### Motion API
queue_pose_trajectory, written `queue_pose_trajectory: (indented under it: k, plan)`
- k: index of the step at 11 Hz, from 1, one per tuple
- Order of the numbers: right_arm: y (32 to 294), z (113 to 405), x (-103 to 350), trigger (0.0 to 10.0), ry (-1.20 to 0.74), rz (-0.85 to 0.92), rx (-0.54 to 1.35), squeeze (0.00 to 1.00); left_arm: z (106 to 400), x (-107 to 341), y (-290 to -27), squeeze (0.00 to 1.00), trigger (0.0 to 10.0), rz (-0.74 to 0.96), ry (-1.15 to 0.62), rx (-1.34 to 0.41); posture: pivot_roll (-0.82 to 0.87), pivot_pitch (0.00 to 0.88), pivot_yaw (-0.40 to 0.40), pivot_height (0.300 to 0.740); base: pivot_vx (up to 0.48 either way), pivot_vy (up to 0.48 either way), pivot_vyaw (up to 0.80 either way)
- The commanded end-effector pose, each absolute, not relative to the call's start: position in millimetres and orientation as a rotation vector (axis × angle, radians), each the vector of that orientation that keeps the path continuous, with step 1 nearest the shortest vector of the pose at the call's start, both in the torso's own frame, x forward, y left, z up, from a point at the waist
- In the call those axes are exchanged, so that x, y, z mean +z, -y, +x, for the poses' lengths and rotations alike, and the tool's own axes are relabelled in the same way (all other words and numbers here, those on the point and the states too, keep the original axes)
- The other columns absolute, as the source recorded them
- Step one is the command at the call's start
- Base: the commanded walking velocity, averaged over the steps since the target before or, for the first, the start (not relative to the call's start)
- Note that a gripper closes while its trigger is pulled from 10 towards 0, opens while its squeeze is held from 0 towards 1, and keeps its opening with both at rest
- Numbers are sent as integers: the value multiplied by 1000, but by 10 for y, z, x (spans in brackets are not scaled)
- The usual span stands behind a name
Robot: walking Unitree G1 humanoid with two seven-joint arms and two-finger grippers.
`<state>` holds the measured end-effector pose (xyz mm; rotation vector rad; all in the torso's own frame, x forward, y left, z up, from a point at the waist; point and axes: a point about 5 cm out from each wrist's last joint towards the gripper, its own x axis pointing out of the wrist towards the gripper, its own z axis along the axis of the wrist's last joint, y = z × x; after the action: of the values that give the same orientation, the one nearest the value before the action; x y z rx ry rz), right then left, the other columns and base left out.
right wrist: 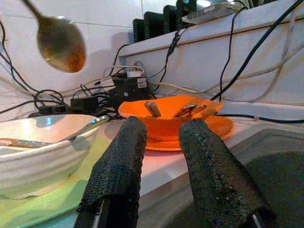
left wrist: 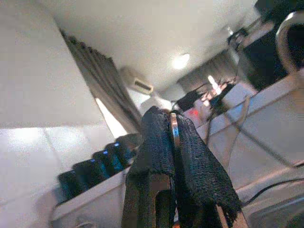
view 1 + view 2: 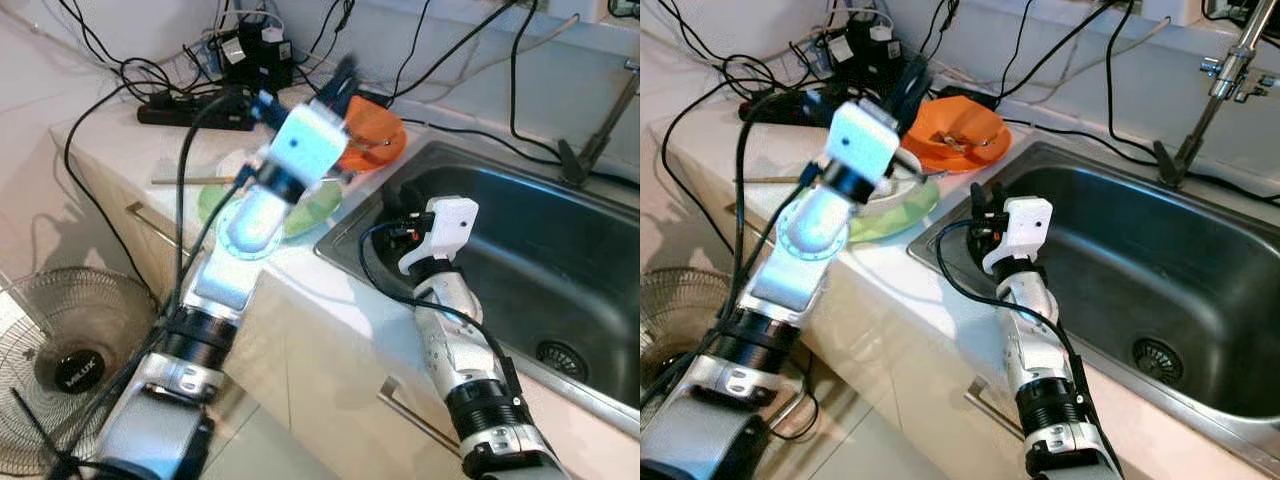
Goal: Kitchen organization
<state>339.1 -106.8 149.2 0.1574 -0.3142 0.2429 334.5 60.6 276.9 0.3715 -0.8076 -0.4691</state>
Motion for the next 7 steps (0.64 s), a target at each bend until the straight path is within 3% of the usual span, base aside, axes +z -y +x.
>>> queue_pose_trajectory:
  k: [1, 4, 7]
  plan:
    - [1135, 3399, 1455, 10000, 299, 163, 225, 1000, 3295, 2855, -539, 0, 10000, 335, 828, -512, 183, 0, -1, 740, 0, 0, 0]
    - [1323, 3431, 1624, 10000, 365, 138, 249, 1000, 3217, 2824, -370, 0, 10000, 267, 801, -605, 180, 0, 0, 740, 0, 0, 0]
    - [1353, 3401, 1758, 10000, 414, 126, 337, 1000, 3162, 2754, -264, 0, 10000, 184, 751, -686, 177, 0, 4, 740, 0, 0, 0]
